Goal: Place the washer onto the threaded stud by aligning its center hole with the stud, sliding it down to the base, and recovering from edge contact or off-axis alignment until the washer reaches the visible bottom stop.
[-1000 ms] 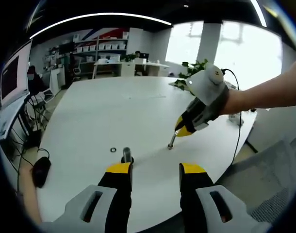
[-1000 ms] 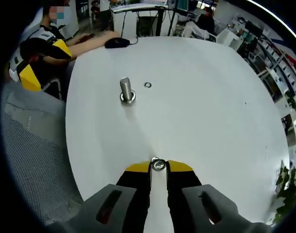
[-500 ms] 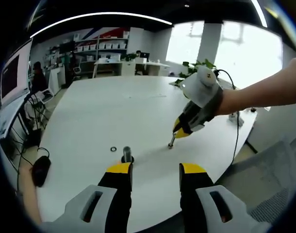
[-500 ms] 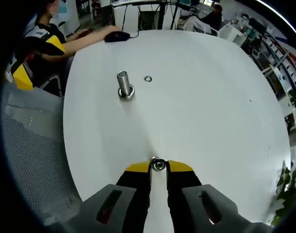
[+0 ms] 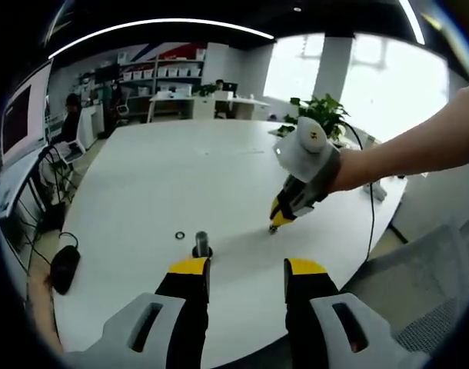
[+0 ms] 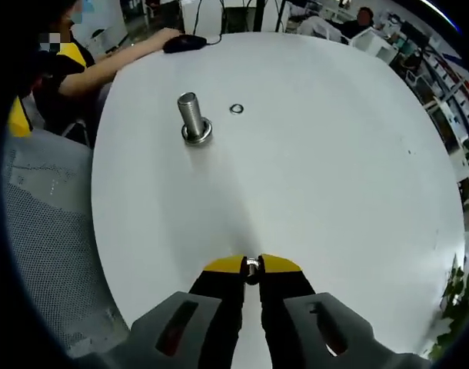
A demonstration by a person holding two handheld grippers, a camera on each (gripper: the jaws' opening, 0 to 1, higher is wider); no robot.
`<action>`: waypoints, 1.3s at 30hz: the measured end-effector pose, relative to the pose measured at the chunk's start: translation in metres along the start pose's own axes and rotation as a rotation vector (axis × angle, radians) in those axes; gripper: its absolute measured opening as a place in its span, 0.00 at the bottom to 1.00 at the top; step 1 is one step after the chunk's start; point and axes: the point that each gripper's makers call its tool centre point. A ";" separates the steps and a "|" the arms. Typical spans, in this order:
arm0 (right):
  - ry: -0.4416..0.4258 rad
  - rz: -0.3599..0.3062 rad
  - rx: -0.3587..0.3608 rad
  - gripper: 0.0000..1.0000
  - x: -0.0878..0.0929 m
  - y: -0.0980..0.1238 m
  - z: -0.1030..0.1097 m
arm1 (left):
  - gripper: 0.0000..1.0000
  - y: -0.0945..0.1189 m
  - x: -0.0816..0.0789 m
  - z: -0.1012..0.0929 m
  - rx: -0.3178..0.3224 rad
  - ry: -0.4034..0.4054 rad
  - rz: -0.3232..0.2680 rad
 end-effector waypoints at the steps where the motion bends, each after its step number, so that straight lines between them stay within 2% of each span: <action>1: -0.022 0.002 -0.010 0.09 0.000 -0.001 0.001 | 0.37 0.000 0.000 0.000 0.000 0.000 0.000; 3: -0.014 0.032 -0.006 0.09 0.006 -0.005 -0.001 | 0.37 0.000 0.000 0.000 -0.001 0.002 -0.001; 11: -0.011 0.047 -0.020 0.09 0.016 -0.007 0.005 | 0.38 0.001 -0.001 0.001 -0.003 0.007 -0.006; 18: -0.047 0.015 -0.014 0.10 0.008 -0.001 0.000 | 0.38 0.001 -0.001 0.001 -0.003 0.007 -0.006; 24: -0.114 -0.040 0.002 0.14 -0.010 0.007 -0.008 | 0.38 0.002 -0.001 0.002 -0.007 0.009 -0.007; 32: -0.129 -0.112 0.023 0.16 -0.045 0.014 -0.016 | 0.38 0.003 -0.002 0.004 -0.013 0.014 -0.014; 36: -0.183 -0.147 0.022 0.17 -0.065 0.014 -0.019 | 0.38 0.003 -0.002 0.004 -0.015 0.017 -0.017; 39: -0.180 -0.159 0.025 0.17 -0.080 0.011 -0.019 | 0.38 0.003 -0.002 0.005 -0.016 0.021 -0.018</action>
Point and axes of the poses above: the point that each gripper's makers call its tool centre point, and the gripper's own axes: y roughly backward along the fingers, z roughly to its left, x roughly out of its underside, and after that the axes turned 12 degrees about x, right-handed
